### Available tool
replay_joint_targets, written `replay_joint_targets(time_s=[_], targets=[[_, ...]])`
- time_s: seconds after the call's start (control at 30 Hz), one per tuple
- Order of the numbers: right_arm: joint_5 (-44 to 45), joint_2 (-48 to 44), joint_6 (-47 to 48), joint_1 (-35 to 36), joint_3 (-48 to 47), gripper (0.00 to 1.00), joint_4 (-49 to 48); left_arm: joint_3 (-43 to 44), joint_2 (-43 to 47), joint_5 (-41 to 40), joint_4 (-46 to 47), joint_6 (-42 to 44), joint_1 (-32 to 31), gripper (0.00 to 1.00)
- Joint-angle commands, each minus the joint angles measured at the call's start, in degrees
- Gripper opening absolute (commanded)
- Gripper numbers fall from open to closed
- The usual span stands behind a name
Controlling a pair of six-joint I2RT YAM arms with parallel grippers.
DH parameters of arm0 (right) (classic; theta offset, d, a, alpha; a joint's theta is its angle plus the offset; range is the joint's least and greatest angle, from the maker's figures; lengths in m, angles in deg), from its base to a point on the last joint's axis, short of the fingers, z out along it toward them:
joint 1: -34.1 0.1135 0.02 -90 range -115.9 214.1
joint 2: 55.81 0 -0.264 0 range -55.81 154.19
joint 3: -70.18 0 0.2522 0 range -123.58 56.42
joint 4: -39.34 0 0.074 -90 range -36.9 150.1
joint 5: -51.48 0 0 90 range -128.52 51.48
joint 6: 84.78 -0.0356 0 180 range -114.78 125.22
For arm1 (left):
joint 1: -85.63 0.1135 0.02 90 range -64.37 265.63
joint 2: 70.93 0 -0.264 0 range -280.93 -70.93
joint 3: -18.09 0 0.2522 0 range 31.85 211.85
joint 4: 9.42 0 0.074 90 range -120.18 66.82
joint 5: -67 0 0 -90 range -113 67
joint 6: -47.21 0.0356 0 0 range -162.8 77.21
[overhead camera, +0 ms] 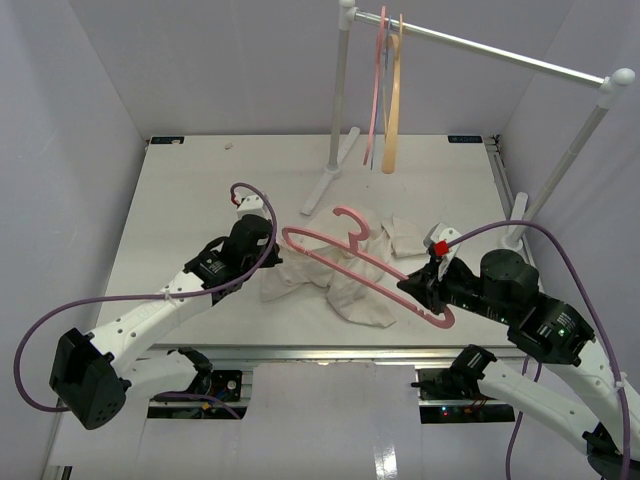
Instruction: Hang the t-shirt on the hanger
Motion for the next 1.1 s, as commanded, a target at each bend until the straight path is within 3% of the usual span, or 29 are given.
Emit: replay_joint_targets(time_s=[0.0,1.07], targets=[[0.76,-2.11,0.44,0.48,-2.27,0.08,2.65,2.97,1.3,0.41,-0.34,1.07,0.8,0.0],[-2.69,-3.35,2.36,0.75,-5.43,0.08,3.95,7.87,-2.1,0.48,-3.94,1.6,1.76,0.0]])
